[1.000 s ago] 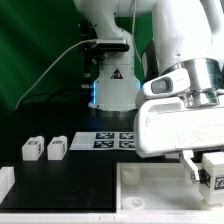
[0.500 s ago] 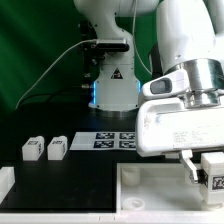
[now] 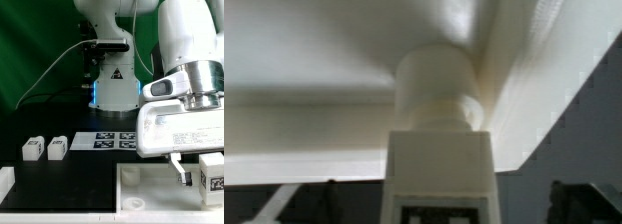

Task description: Assemble one leg

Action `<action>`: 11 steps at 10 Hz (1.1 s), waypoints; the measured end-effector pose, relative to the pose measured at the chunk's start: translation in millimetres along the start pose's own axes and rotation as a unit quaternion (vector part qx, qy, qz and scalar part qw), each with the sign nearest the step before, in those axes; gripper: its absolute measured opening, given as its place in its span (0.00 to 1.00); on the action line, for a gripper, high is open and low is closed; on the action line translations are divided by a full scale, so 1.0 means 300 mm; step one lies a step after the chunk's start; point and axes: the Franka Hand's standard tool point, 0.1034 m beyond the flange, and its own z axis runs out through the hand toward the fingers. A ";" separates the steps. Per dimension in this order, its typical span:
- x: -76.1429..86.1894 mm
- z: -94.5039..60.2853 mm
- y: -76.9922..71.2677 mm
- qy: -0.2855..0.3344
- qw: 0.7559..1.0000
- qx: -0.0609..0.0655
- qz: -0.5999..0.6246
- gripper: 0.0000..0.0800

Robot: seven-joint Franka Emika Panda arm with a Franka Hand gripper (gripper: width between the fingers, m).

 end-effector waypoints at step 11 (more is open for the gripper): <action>0.028 -0.039 -0.001 -0.018 1.000 0.004 0.003 0.81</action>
Offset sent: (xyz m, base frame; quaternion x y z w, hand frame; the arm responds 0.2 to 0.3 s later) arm 0.0000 0.0000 0.0000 0.0000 0.0000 0.0000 1.0000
